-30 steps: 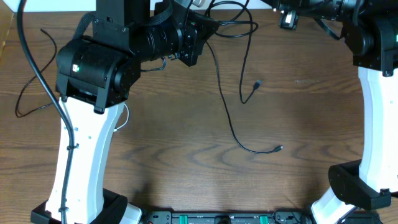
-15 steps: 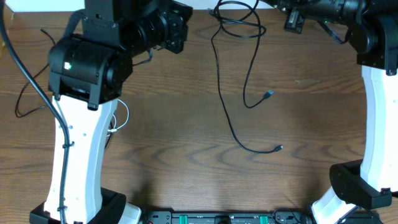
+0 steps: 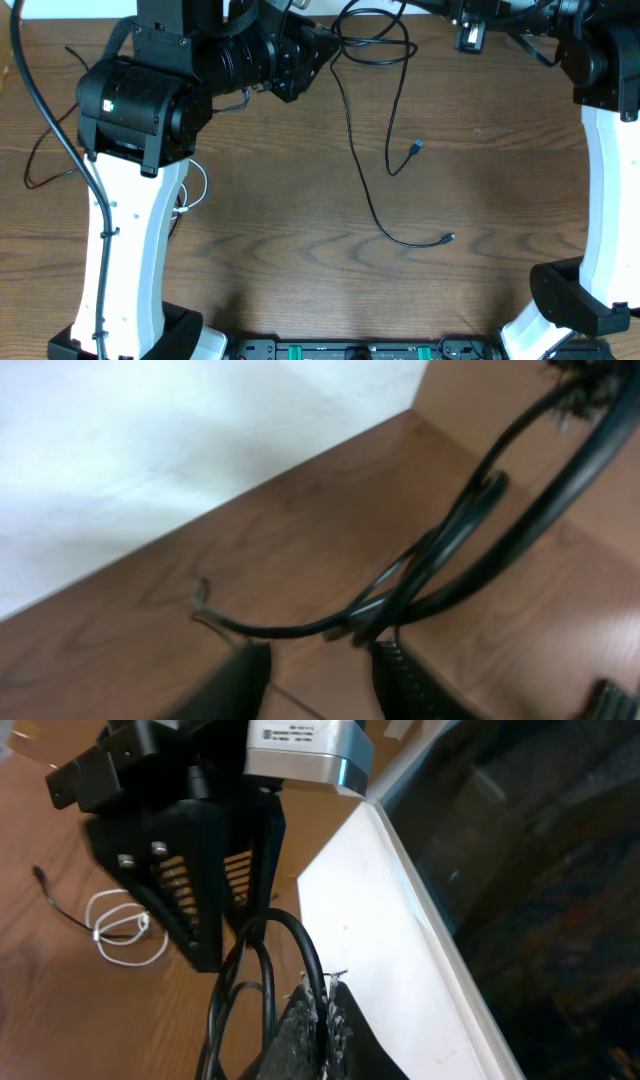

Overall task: Untangle cables
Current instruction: 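Hold the black cable with the left gripper near the far edge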

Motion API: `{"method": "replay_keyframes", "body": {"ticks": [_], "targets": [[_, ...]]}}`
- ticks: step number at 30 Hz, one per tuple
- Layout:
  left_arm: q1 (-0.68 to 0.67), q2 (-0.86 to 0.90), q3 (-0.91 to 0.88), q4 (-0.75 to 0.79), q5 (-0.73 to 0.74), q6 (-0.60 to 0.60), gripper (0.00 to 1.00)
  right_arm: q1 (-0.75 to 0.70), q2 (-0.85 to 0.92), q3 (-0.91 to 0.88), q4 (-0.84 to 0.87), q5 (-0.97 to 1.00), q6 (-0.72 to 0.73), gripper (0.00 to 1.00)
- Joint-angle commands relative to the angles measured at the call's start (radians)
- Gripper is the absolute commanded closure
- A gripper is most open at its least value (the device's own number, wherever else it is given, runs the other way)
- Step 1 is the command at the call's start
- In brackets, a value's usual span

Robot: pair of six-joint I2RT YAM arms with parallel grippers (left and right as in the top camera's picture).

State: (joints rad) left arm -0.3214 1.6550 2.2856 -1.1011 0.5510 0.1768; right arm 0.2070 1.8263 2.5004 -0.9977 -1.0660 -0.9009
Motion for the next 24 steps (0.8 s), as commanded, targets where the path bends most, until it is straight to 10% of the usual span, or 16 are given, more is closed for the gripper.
{"method": "replay_keyframes", "body": {"ticks": [1, 19, 24], "targets": [[0.002, 0.008, 0.007, -0.005, 0.071, 0.037, 0.8, -0.002, 0.009, 0.004, -0.009, -0.051, -0.001, 0.99], [0.002, 0.008, 0.007, 0.025, 0.235, 0.04, 0.92, 0.01, 0.009, 0.004, -0.026, -0.052, -0.002, 0.99], [0.002, 0.008, 0.007, 0.023, 0.235, 0.04, 0.56, 0.023, 0.009, 0.004, 0.007, -0.056, -0.002, 0.99]]}}
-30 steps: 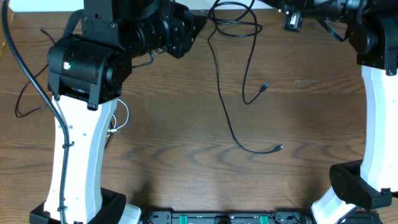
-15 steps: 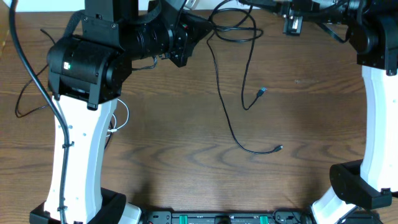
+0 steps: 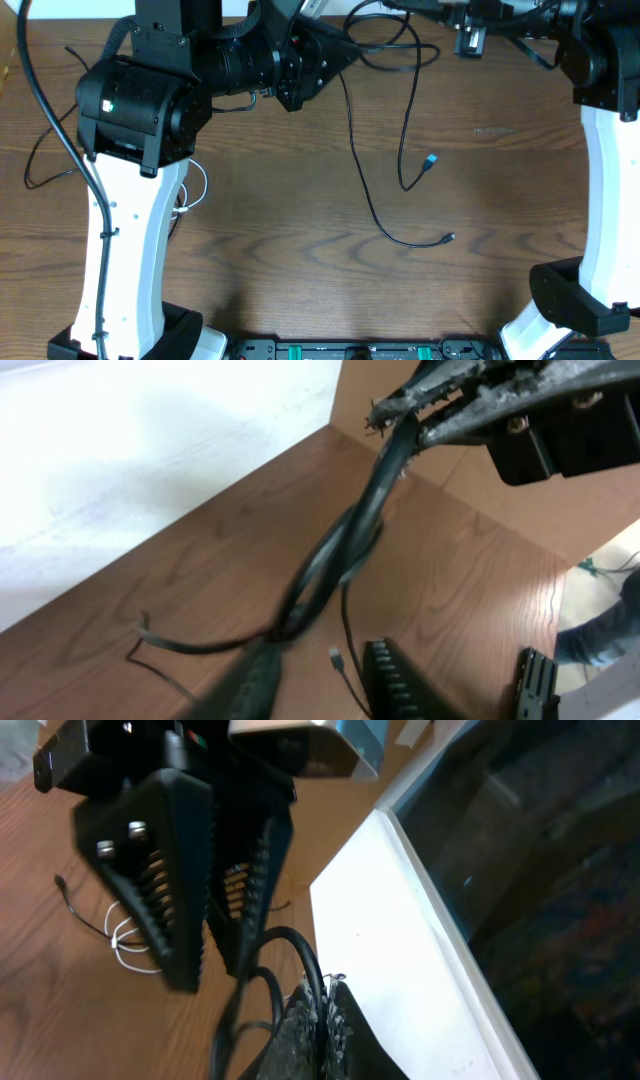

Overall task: Untangle cables
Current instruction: 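Hold the black cable with the left gripper near the far edge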

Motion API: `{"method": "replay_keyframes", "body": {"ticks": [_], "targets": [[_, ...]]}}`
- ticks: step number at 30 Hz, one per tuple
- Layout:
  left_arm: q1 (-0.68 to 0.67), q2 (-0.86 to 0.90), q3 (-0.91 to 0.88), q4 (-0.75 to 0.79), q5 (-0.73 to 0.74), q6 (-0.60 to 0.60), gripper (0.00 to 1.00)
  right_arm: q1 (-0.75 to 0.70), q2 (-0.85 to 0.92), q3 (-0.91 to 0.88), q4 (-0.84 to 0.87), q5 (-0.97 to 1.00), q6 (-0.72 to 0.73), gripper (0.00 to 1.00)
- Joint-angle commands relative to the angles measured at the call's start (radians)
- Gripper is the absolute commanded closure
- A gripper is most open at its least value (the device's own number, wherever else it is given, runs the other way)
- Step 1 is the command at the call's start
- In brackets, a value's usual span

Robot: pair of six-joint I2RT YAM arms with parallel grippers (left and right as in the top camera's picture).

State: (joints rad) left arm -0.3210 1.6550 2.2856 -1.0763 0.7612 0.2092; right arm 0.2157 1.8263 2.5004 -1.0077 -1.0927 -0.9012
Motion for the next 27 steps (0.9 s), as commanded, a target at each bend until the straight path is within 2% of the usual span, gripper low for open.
{"method": "replay_keyframes", "body": {"ticks": [1, 3, 7, 8, 11, 14, 17, 23, 27], "targets": [[0.001, 0.008, 0.007, -0.004, 0.025, 0.008, 0.54, 0.017, 0.009, 0.004, 0.023, -0.029, -0.001, 0.99], [0.001, 0.008, 0.007, -0.008, 0.025, 0.012, 0.53, 0.021, 0.009, 0.004, 0.033, -0.029, -0.001, 0.99], [0.001, 0.008, 0.007, -0.021, 0.036, 0.031, 0.72, 0.021, 0.009, 0.004, 0.035, -0.028, -0.001, 0.99], [0.001, 0.008, 0.007, -0.019, 0.036, 0.031, 0.71, 0.022, 0.009, 0.004, 0.036, -0.028, -0.001, 0.99], [0.001, 0.008, 0.007, -0.018, 0.035, 0.035, 0.56, 0.022, 0.009, 0.004, 0.036, -0.028, 0.006, 0.99], [0.001, 0.008, 0.007, -0.018, -0.023, 0.057, 0.49, 0.021, 0.009, 0.004, 0.035, -0.028, 0.008, 0.99], [0.001, 0.008, 0.007, -0.019, -0.124, 0.068, 0.45, 0.021, 0.009, 0.004, 0.037, -0.013, 0.007, 0.99], [0.001, 0.008, 0.007, -0.012, -0.296, 0.112, 0.44, 0.021, 0.016, 0.003, 0.028, 0.037, 0.02, 0.99], [0.001, 0.008, 0.007, 0.013, -0.301, 0.132, 0.44, 0.023, 0.038, 0.003, 0.032, 0.026, 0.026, 0.99]]}}
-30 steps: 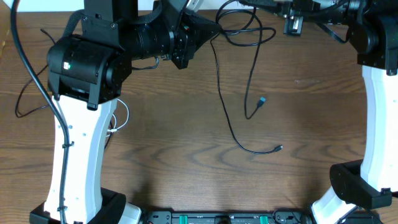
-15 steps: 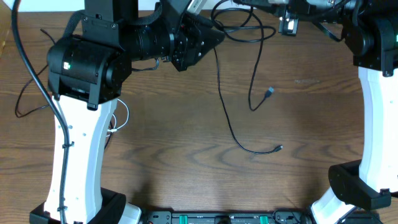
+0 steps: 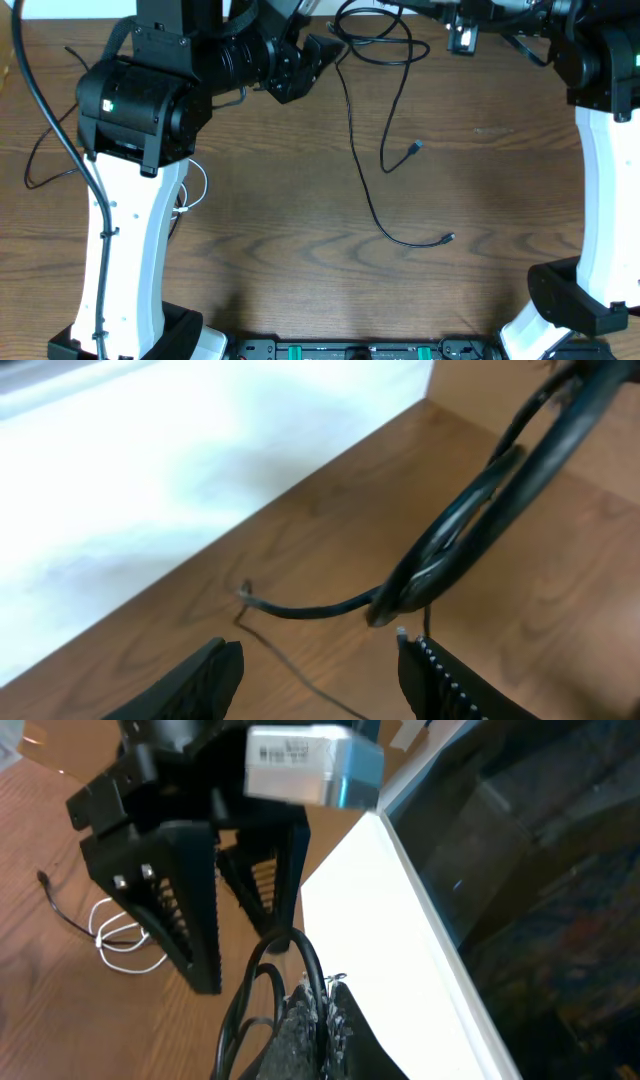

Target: Untangle cables

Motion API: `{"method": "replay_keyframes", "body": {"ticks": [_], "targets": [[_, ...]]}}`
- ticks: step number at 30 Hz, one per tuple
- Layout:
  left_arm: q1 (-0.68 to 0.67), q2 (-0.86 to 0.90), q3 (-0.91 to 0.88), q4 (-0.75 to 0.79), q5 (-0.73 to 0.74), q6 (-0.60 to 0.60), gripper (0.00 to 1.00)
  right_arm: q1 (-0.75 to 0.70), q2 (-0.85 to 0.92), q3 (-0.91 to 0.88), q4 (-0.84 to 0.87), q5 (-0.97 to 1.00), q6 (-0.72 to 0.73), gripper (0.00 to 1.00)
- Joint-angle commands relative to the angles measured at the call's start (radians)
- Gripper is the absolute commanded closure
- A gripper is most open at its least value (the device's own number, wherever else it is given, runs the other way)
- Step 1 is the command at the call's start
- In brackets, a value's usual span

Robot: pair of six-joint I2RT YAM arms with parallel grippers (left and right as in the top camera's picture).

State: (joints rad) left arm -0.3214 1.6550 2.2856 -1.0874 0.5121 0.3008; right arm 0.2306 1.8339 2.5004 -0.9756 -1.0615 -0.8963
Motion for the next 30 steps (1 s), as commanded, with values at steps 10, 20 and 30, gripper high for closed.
{"method": "replay_keyframes", "body": {"ticks": [10, 20, 30], "targets": [[0.002, 0.008, 0.007, 0.056, 0.082, 0.073, 0.45, 0.02, 0.076, 0.003, 0.076, -0.05, 0.067, 0.99], [0.003, 0.008, 0.007, 0.041, 0.071, 0.073, 0.45, 0.019, 0.076, 0.003, 0.164, -0.127, 0.136, 0.99], [0.002, 0.012, 0.007, 0.041, -0.042, 0.072, 0.44, 0.019, 0.076, 0.003, 0.194, -0.179, 0.186, 0.99]]}}
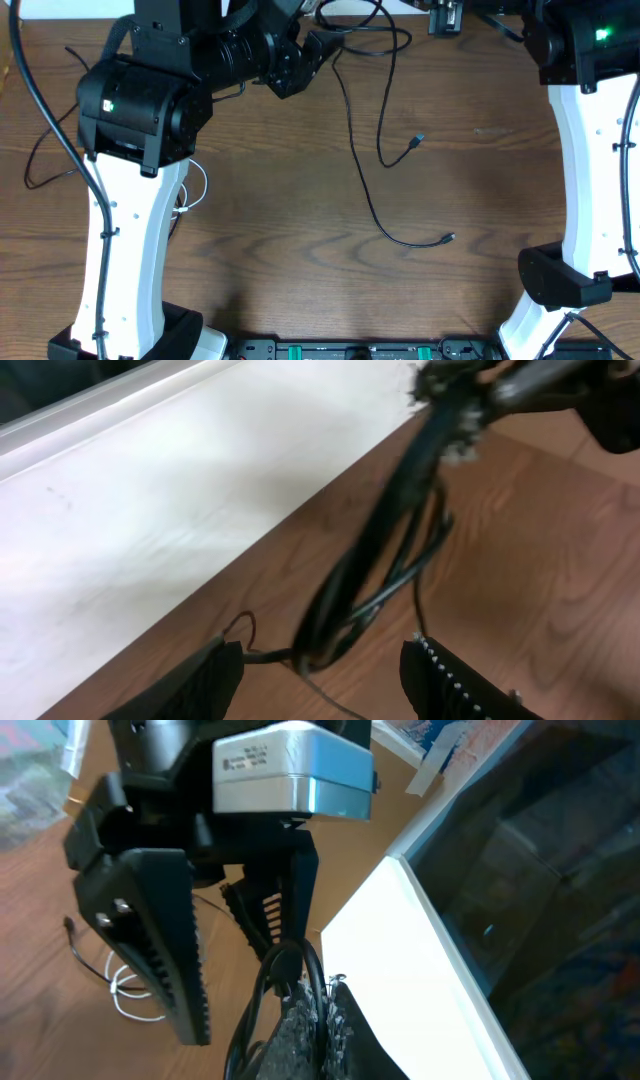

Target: Untangle cables

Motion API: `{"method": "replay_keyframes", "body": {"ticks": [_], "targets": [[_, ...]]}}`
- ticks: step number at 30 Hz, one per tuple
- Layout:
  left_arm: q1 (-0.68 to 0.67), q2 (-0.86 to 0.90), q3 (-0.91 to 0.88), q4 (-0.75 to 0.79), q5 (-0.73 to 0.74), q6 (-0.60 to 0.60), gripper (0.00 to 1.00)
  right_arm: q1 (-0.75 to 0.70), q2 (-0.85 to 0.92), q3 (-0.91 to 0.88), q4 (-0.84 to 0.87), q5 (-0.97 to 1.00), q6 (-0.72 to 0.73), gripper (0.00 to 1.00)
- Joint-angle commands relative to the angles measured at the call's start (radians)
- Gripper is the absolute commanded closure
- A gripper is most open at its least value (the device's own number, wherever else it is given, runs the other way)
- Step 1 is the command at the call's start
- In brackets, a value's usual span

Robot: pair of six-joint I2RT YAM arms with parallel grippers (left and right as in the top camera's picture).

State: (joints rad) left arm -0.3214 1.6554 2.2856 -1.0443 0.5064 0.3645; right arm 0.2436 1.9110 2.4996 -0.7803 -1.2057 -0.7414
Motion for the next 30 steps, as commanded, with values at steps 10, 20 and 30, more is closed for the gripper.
{"method": "replay_keyframes", "body": {"ticks": [10, 20, 30], "targets": [[0.002, 0.03, 0.007, -0.025, -0.096, 0.008, 0.92, 0.004, -0.002, 0.004, -0.016, 0.037, 0.03, 0.99], [0.002, 0.032, 0.007, -0.034, -0.164, 0.008, 0.39, -0.042, -0.002, 0.004, -0.147, 0.437, -0.053, 0.99], [0.002, 0.022, 0.007, -0.034, -0.164, 0.005, 0.36, -0.148, -0.002, 0.004, -0.303, 0.734, -0.159, 0.99]]}}
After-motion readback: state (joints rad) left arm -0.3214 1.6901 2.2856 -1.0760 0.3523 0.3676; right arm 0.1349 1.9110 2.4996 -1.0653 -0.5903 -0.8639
